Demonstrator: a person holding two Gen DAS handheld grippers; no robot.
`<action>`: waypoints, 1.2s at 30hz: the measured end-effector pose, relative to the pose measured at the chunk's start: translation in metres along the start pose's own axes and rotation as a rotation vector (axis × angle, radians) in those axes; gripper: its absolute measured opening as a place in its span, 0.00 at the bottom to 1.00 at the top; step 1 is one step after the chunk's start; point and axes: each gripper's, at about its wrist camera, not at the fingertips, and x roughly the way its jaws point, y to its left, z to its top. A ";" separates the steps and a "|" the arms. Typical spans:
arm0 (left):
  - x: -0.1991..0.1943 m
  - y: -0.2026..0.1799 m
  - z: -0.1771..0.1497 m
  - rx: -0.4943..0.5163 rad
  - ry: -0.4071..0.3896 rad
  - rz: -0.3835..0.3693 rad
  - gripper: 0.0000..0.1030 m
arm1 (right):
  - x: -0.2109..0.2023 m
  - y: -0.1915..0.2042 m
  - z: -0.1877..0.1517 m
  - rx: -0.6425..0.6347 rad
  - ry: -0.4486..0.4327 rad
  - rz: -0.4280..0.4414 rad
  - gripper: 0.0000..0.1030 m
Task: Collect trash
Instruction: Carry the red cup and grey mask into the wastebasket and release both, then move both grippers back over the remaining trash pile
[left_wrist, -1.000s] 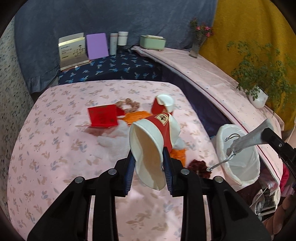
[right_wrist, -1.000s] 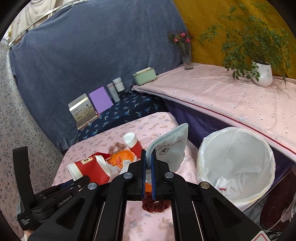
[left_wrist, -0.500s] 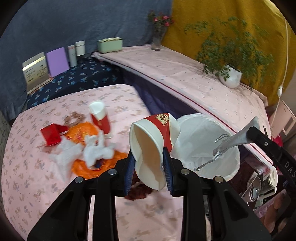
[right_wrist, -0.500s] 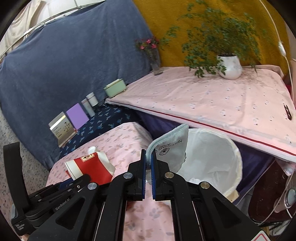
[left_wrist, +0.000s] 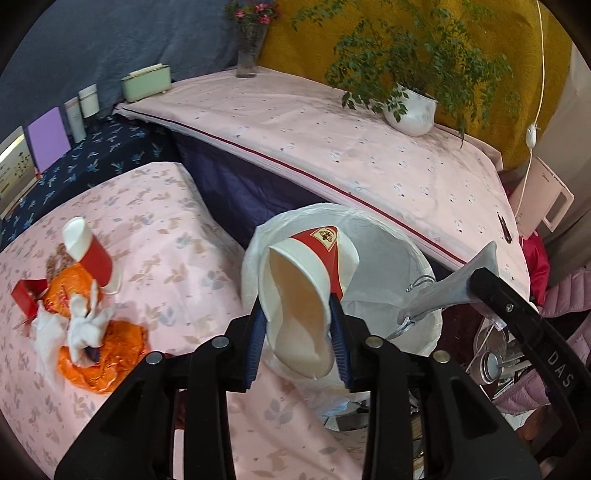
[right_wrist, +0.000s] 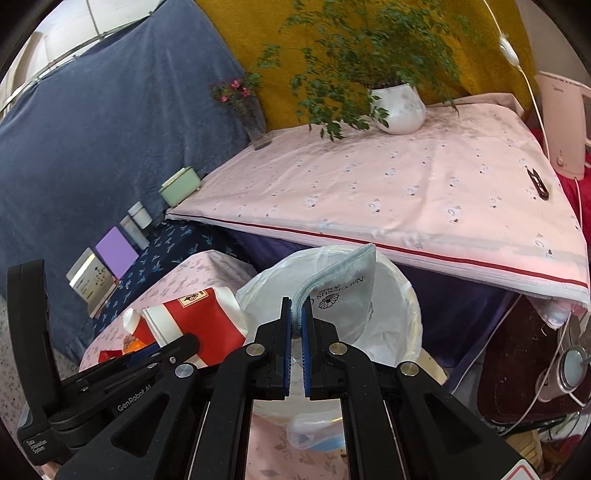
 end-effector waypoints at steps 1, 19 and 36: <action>0.004 -0.002 0.001 0.004 0.005 -0.005 0.34 | 0.001 -0.002 0.000 0.003 0.002 -0.004 0.04; 0.001 0.031 -0.005 -0.064 -0.014 0.076 0.71 | 0.029 0.018 0.002 -0.035 0.029 0.004 0.14; -0.032 0.082 -0.029 -0.153 -0.053 0.170 0.71 | 0.022 0.067 -0.015 -0.110 0.052 0.041 0.33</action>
